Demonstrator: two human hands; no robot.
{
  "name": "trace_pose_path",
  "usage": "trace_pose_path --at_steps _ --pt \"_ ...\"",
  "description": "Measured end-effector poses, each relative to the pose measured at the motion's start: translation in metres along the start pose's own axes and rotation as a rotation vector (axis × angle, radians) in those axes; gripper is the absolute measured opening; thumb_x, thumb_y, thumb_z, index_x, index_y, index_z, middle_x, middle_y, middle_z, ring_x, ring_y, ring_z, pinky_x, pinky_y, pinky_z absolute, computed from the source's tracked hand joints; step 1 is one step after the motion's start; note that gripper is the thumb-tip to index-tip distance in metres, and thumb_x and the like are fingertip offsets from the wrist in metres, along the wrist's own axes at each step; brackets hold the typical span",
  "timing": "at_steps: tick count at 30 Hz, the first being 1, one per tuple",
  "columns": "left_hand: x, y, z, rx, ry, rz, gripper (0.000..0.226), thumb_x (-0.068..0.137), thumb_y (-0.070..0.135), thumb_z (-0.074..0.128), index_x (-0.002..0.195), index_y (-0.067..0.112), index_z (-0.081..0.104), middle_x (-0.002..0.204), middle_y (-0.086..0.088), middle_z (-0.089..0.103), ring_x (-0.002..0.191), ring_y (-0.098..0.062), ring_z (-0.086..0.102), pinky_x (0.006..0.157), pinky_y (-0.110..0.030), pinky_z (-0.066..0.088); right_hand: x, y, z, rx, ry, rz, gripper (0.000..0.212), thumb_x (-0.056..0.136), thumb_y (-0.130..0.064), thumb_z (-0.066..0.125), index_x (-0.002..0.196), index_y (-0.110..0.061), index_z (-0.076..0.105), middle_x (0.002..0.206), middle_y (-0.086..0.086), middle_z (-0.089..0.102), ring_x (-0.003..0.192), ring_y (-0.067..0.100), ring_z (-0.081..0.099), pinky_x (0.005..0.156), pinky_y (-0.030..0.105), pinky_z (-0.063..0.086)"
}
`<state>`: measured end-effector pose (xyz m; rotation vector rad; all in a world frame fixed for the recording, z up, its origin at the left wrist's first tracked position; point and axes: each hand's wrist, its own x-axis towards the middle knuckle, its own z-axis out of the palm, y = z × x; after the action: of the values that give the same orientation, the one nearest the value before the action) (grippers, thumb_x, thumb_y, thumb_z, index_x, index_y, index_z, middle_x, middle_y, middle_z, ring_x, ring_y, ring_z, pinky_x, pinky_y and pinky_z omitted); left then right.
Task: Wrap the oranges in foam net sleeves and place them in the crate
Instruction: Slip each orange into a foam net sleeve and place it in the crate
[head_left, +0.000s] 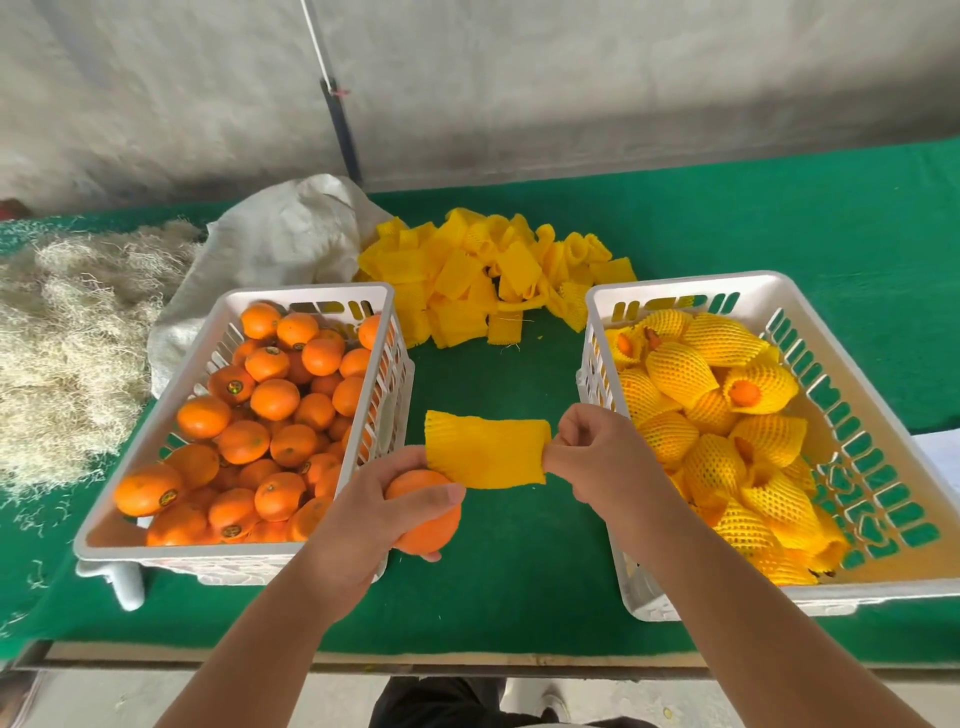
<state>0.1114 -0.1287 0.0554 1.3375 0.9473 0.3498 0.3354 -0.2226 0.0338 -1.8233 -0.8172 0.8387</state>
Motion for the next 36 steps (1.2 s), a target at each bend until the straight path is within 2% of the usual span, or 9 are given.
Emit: trace_pose_path --at_steps 4,9,14,18,22,25,27,29,36 --pt "-0.005 -0.001 0.002 0.078 -0.034 0.092 0.056 0.068 0.057 0.083 0.120 0.038 0.075 0.111 0.006 0.073 0.100 -0.022 0.073 0.066 -0.036 0.062 -0.021 -0.006 -0.009 0.021 0.084 -0.152 0.025 0.083 -0.016 0.081 0.069 -0.020 0.060 0.056 -0.002 0.058 0.044 0.003 0.042 0.046 0.017 0.037" --pt "-0.010 0.003 0.006 0.192 -0.114 0.157 0.059 0.072 0.057 0.083 0.128 0.047 0.070 0.120 0.015 0.068 0.106 -0.013 0.070 0.069 -0.030 0.063 -0.036 -0.009 -0.017 0.085 0.128 -0.196 0.019 0.087 -0.020 0.082 0.071 -0.023 0.072 0.048 -0.009 0.061 0.036 0.003 0.046 0.042 0.012 0.038" --pt "-0.014 0.007 0.011 0.345 -0.155 0.155 0.063 0.064 0.068 0.080 0.123 0.068 0.059 0.116 0.031 0.063 0.108 0.003 0.065 0.074 -0.013 0.057 -0.036 -0.013 -0.028 0.144 -0.140 -0.195 0.018 0.095 -0.036 0.078 0.078 -0.035 0.082 0.044 0.001 0.056 0.036 0.008 0.040 0.049 0.017 0.043" --pt "-0.016 0.009 0.008 0.289 -0.189 0.076 0.063 0.058 0.068 0.082 0.118 0.068 0.062 0.113 0.026 0.067 0.106 -0.002 0.068 0.075 -0.019 0.059 -0.036 -0.018 -0.035 0.066 -0.342 -0.244 0.034 0.100 -0.048 0.065 0.068 -0.047 0.074 0.046 0.001 0.057 0.040 0.009 0.042 0.057 0.017 0.047" --pt "-0.017 0.011 0.007 0.170 -0.235 0.025 0.059 0.061 0.053 0.090 0.118 0.047 0.072 0.115 0.015 0.068 0.106 -0.016 0.071 0.072 -0.038 0.064 -0.035 -0.016 -0.031 0.020 -0.307 -0.289 0.042 0.108 -0.034 0.059 0.072 -0.051 0.073 0.046 0.004 0.059 0.042 0.010 0.049 0.071 0.036 0.058" --pt "-0.018 0.011 0.010 0.120 -0.245 0.019 0.058 0.064 0.048 0.089 0.118 0.048 0.070 0.117 0.016 0.068 0.106 -0.018 0.071 0.070 -0.040 0.062 -0.033 -0.013 -0.026 0.015 -0.262 -0.334 0.034 0.110 -0.025 0.054 0.107 -0.050 0.077 0.045 0.003 0.057 0.038 0.007 0.050 0.068 0.013 0.050" --pt "-0.018 0.010 0.012 0.111 -0.256 0.022 0.059 0.065 0.046 0.088 0.120 0.047 0.069 0.119 0.014 0.068 0.107 -0.021 0.071 0.068 -0.040 0.061 -0.032 -0.010 -0.023 0.001 -0.247 -0.338 0.037 0.111 -0.022 0.052 0.136 -0.044 0.067 0.046 0.001 0.057 0.037 0.006 0.050 0.059 0.011 0.047" --pt "-0.018 0.010 0.012 0.118 -0.265 0.024 0.057 0.066 0.045 0.087 0.120 0.045 0.069 0.120 0.011 0.068 0.108 -0.023 0.071 0.067 -0.039 0.061 -0.031 -0.008 -0.022 -0.015 -0.255 -0.328 0.042 0.111 -0.022 0.052 0.148 -0.041 0.057 0.048 -0.002 0.058 0.036 0.006 0.050 0.056 0.014 0.048" --pt "-0.021 0.023 -0.004 0.025 -0.355 0.024 0.050 0.072 0.035 0.083 0.121 0.033 0.072 0.125 -0.005 0.070 0.105 -0.038 0.074 0.058 -0.037 0.058 -0.026 -0.009 -0.033 0.087 -0.449 -0.234 0.028 0.111 -0.023 0.054 0.124 -0.033 0.076 0.050 0.002 0.061 0.042 0.008 0.050 0.059 0.013 0.044"
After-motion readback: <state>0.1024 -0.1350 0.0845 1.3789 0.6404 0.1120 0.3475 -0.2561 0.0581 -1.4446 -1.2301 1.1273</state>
